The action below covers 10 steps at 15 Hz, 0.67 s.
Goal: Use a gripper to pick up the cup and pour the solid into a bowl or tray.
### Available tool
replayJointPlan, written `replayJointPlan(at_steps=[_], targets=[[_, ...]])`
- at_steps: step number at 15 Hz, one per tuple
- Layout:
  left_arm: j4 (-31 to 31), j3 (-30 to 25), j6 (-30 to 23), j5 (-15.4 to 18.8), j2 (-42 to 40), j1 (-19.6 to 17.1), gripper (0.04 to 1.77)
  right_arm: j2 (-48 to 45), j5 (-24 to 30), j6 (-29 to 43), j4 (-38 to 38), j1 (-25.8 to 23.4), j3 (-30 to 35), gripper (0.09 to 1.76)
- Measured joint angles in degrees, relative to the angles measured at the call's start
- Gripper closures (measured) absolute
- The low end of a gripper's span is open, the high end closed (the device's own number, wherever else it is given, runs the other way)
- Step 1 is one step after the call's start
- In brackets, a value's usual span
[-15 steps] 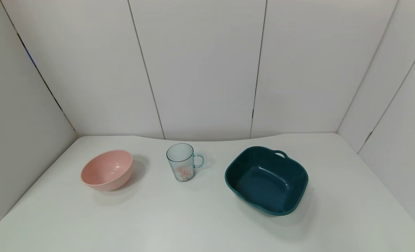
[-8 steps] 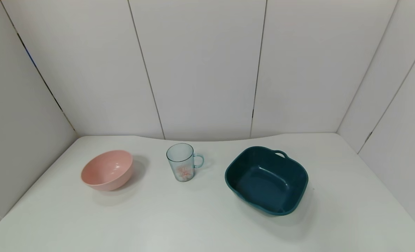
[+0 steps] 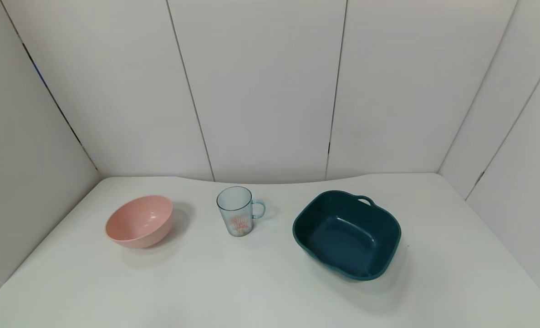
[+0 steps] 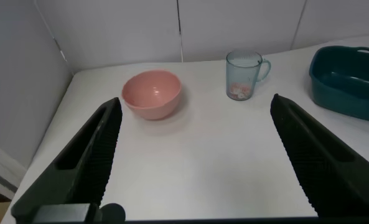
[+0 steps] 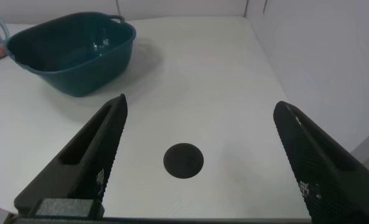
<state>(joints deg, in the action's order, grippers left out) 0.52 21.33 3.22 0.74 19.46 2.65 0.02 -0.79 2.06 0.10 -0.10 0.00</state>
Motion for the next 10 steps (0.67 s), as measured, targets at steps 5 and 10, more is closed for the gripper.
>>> replayJointPlan(at_steps=[5, 10], targets=[[-7.9, 7.4, 0.9, 3.6, 22.2, 3.0, 0.09, 0.0, 0.0, 0.0, 0.0, 0.0, 0.0, 0.14], [-17.6, 9.5, 2.3, 10.2, 42.2, 4.1, 0.09, 0.0, 0.0, 0.0, 0.1, 0.0, 0.0, 0.14]])
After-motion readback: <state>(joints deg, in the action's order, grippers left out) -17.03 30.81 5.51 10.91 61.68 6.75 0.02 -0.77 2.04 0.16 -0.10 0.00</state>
